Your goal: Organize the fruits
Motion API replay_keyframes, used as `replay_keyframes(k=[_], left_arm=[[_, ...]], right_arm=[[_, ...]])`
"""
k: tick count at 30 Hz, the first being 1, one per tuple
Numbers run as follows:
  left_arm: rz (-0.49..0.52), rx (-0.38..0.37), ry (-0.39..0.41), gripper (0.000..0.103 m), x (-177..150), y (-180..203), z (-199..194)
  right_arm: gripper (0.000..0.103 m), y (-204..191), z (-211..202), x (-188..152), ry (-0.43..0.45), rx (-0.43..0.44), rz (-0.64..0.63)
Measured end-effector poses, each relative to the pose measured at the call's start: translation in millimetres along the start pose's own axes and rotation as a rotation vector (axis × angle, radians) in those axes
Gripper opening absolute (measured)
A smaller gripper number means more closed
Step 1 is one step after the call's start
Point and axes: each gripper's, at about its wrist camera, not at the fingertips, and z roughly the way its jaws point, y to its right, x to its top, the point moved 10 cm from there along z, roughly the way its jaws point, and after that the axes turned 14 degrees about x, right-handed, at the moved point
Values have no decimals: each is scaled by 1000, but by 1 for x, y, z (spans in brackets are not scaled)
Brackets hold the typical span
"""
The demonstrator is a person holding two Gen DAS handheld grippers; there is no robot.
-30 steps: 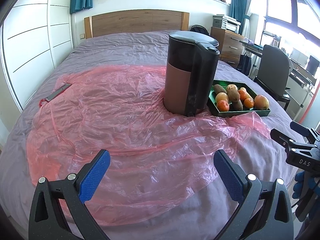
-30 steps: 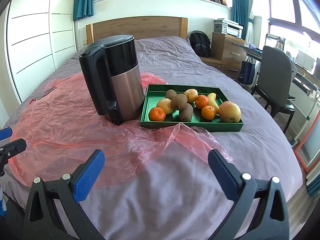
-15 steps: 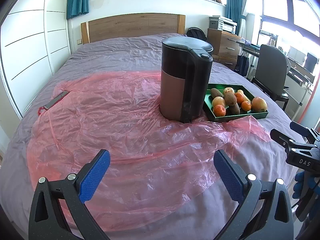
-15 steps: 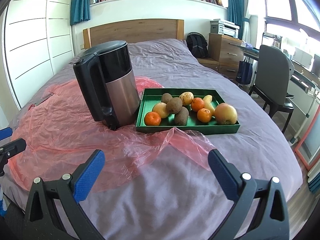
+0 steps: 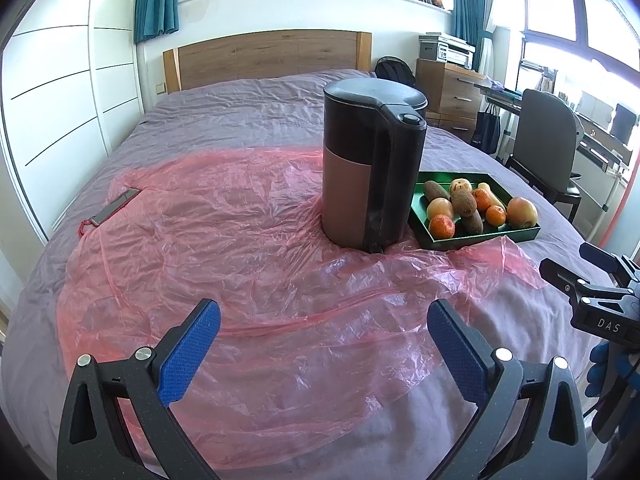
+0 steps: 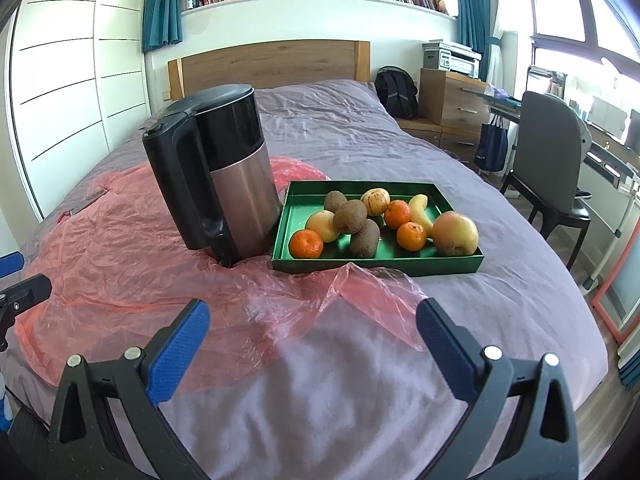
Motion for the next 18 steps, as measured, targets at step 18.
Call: replay_keyframes(k=[18], left_arm=[[-7, 14, 0, 102, -2, 0, 1]], right_arm=[[103, 7, 2, -6, -6, -6, 17]])
